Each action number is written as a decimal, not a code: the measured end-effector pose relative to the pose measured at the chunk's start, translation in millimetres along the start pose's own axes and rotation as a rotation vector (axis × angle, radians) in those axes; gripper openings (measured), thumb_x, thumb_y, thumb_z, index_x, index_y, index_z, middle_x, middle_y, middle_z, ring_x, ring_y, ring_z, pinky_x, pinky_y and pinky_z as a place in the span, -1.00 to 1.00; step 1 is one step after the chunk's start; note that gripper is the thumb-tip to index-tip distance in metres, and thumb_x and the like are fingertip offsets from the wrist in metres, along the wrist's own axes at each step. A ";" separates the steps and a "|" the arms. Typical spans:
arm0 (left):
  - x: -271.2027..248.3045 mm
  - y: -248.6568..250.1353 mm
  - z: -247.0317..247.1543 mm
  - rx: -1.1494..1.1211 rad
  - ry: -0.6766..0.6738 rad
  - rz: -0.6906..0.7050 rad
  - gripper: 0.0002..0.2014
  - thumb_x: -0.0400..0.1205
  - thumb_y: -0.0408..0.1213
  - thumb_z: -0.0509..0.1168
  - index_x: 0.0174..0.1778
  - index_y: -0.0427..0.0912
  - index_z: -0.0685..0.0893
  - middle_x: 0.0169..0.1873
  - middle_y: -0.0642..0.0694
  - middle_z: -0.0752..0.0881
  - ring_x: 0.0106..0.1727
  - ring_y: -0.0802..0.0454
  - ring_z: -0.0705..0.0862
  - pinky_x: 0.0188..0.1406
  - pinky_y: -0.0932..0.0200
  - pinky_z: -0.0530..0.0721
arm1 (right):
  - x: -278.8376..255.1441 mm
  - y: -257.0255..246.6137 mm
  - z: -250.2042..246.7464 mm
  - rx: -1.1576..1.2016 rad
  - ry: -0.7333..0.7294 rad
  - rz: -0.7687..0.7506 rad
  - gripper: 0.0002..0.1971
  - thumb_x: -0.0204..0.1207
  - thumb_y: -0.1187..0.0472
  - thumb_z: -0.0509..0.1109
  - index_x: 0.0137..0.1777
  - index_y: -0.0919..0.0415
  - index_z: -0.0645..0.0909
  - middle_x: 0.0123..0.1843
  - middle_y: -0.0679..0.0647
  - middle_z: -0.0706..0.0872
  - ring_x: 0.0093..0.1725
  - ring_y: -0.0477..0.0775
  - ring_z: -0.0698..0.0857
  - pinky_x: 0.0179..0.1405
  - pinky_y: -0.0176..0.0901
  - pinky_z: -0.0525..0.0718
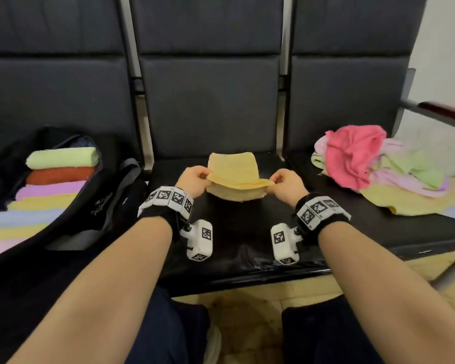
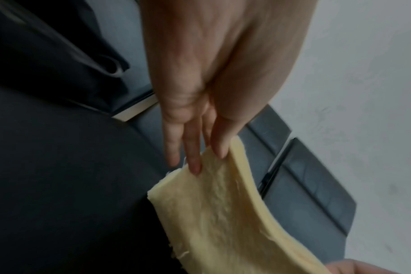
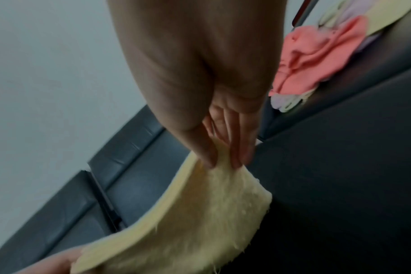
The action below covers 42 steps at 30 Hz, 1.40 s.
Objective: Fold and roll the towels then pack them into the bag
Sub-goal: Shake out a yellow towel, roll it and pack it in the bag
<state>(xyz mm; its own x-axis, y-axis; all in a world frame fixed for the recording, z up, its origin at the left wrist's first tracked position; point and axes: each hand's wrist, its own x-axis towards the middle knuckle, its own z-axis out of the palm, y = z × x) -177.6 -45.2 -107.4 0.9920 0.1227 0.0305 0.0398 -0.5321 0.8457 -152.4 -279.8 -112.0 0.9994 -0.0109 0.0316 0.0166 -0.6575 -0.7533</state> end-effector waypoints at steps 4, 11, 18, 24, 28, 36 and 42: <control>-19.5 -26.8 10.9 0.176 -0.250 -0.236 -0.80 0.50 -0.46 0.39 0.02 -0.19 0.72 0.00 -0.24 0.71 0.05 -0.08 0.66 0.00 0.05 0.68 | -11.6 23.6 15.2 -0.164 -0.339 0.062 -0.82 0.32 0.39 0.50 -0.28 0.16 0.56 -0.36 0.12 0.68 -0.39 0.03 0.60 -0.48 -0.20 0.57; -27.7 -35.1 6.6 0.438 -0.425 -0.276 -0.72 0.56 -0.35 0.39 0.19 -0.16 0.72 -0.30 -0.03 0.69 -0.36 0.13 0.60 -0.48 0.33 0.52 | -24.1 30.5 3.2 -0.265 -0.574 0.042 -0.82 0.43 0.23 0.55 -0.10 0.13 0.58 -0.33 0.01 0.73 -0.35 -0.17 0.67 -0.34 -0.31 0.55; -26.4 -40.9 8.4 0.287 -0.525 -0.319 -0.74 0.63 -0.37 0.32 0.21 -0.04 0.59 -0.09 -0.08 0.67 -0.22 0.12 0.71 -0.25 0.34 0.76 | -28.2 45.6 6.5 -0.124 -0.605 0.086 -0.84 0.50 0.22 0.51 -0.08 0.15 0.55 -0.23 0.09 0.71 -0.26 -0.10 0.69 -0.29 -0.28 0.59; -24.8 -49.3 5.2 0.263 -0.607 -0.322 -0.79 0.57 -0.20 0.44 0.10 -0.14 0.70 -0.12 -0.08 0.73 -0.10 0.15 0.71 -0.13 0.35 0.73 | -29.3 50.9 4.3 -0.060 -0.626 0.072 -0.83 0.49 0.11 0.51 -0.08 0.17 0.62 -0.19 0.07 0.74 -0.20 -0.10 0.71 -0.24 -0.28 0.62; -23.0 -49.4 7.1 0.263 -0.626 -0.313 -0.88 0.58 -0.18 0.42 -0.03 -0.12 0.72 -0.10 -0.07 0.72 -0.09 0.15 0.69 -0.12 0.38 0.72 | -32.6 55.4 5.6 -0.053 -0.555 0.065 -0.86 0.47 0.08 0.53 -0.18 0.13 0.69 -0.30 0.02 0.69 -0.25 -0.05 0.63 -0.33 -0.26 0.53; -24.1 -48.7 13.6 0.300 -0.594 -0.361 -0.90 0.67 -0.21 0.31 -0.06 -0.17 0.60 -0.28 -0.07 0.64 -0.30 0.17 0.64 -0.36 0.41 0.69 | -38.9 51.4 12.6 -0.049 -0.537 0.125 -0.86 0.62 0.16 0.38 -0.14 0.17 0.55 -0.39 0.09 0.54 -0.41 -0.01 0.49 -0.49 -0.28 0.44; -29.8 -48.0 21.7 0.557 -0.608 -0.212 -0.82 0.70 -0.07 0.23 0.02 -0.10 0.60 -0.20 -0.08 0.69 -0.17 0.02 0.66 -0.03 0.15 0.68 | -45.4 42.3 20.3 -0.234 -0.506 0.040 -0.94 0.61 0.35 0.18 -0.11 0.25 0.39 -0.28 0.22 0.46 -0.49 0.03 0.45 -0.58 -0.27 0.42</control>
<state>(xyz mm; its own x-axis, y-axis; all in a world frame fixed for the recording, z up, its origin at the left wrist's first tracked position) -206.4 -41.4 -160.5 0.8426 -0.1205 -0.5249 0.1270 -0.9028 0.4110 -196.5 -291.8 -158.6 0.8894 0.2859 -0.3566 0.0291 -0.8141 -0.5800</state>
